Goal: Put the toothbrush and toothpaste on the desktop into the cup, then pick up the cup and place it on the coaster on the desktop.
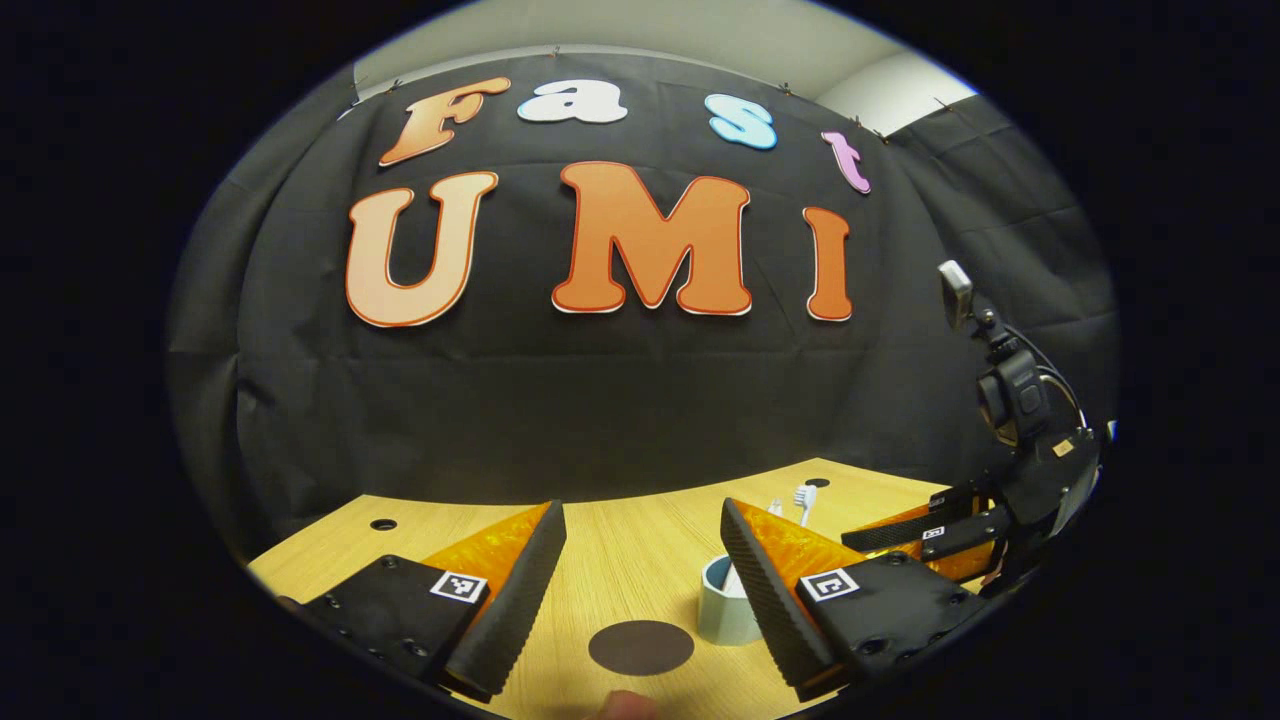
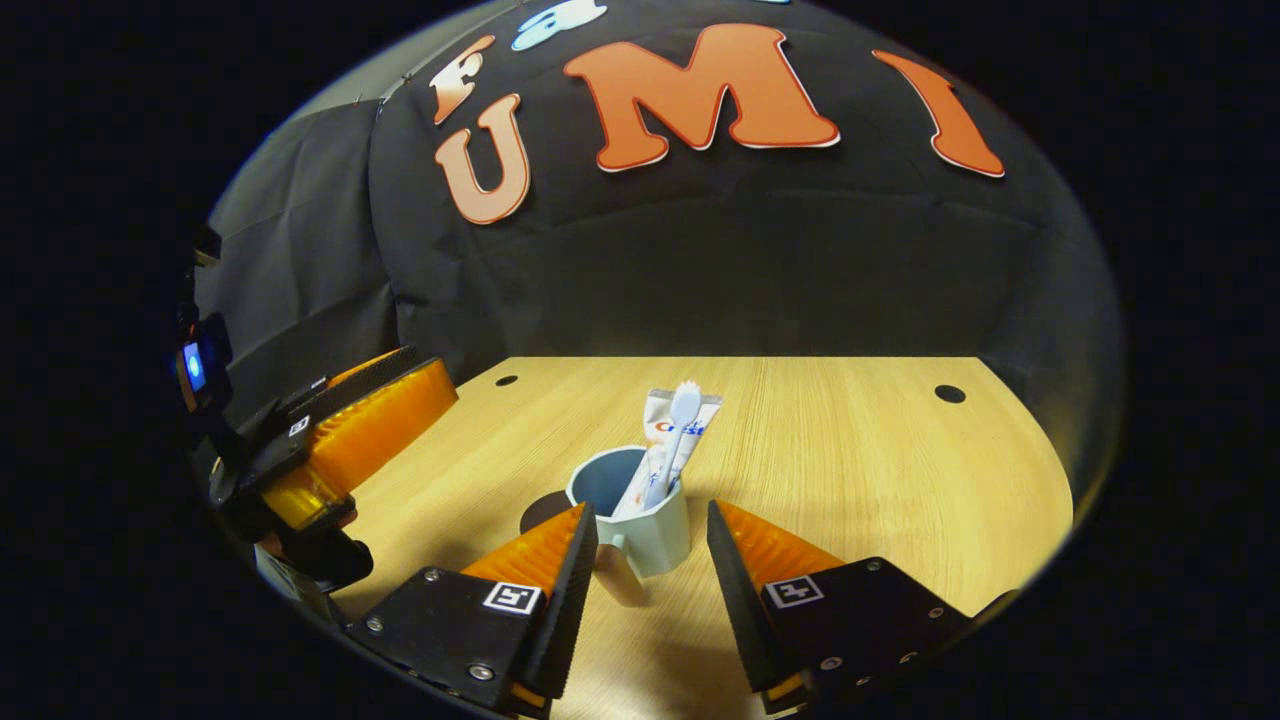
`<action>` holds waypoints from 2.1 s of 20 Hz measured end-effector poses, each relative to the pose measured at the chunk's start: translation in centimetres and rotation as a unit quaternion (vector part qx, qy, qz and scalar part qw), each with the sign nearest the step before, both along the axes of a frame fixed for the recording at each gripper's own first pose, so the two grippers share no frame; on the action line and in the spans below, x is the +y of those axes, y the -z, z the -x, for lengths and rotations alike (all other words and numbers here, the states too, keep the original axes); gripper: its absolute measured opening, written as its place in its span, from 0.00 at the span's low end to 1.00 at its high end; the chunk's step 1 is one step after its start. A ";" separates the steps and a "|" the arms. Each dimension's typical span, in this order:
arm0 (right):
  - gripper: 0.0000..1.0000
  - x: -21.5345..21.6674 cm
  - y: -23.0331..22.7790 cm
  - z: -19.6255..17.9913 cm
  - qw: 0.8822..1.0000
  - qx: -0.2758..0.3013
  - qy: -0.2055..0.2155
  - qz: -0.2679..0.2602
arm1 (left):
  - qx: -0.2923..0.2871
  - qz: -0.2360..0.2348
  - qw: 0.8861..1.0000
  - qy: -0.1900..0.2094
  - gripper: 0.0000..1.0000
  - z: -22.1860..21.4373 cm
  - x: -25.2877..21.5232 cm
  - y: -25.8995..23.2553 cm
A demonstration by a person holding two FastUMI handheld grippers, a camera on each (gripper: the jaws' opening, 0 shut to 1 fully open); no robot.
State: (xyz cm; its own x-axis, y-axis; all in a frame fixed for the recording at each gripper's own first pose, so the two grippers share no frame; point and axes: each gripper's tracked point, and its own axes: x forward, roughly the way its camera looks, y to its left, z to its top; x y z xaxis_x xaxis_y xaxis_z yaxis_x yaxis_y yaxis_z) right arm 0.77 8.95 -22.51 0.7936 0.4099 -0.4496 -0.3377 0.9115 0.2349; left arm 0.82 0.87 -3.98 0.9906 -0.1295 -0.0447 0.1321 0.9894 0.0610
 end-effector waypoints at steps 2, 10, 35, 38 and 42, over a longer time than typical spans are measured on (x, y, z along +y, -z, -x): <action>0.67 0.7 0.4 0.0 1.000 0.026 -0.006 -0.006 | -0.002 -0.002 1.000 -0.003 0.98 0.5 0.8 0.2; 0.67 1.3 2.7 0.5 0.991 0.129 -0.012 0.032 | -0.004 0.002 0.999 -0.032 0.98 1.9 4.9 0.7; 0.28 0.2 7.0 2.0 0.941 0.282 -0.036 0.183 | 0.028 0.034 0.995 -0.092 0.96 3.8 11.7 3.8; 0.25 0.3 6.8 1.8 0.945 0.274 -0.031 0.177 | 0.029 0.031 0.994 -0.100 0.98 4.5 12.4 4.1; 0.24 0.2 6.7 1.6 0.948 0.252 -0.021 0.192 | 0.028 0.027 0.994 -0.106 0.98 4.8 12.9 4.0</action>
State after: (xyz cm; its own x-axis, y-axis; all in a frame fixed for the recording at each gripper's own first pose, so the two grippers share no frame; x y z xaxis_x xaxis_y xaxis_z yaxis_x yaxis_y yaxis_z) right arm -0.79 9.15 -29.24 0.4238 0.1661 -0.8904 -0.3091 0.9505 0.0301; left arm -4.01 13.76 -7.94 0.9919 0.0779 -0.0999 -0.0778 0.9970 0.0056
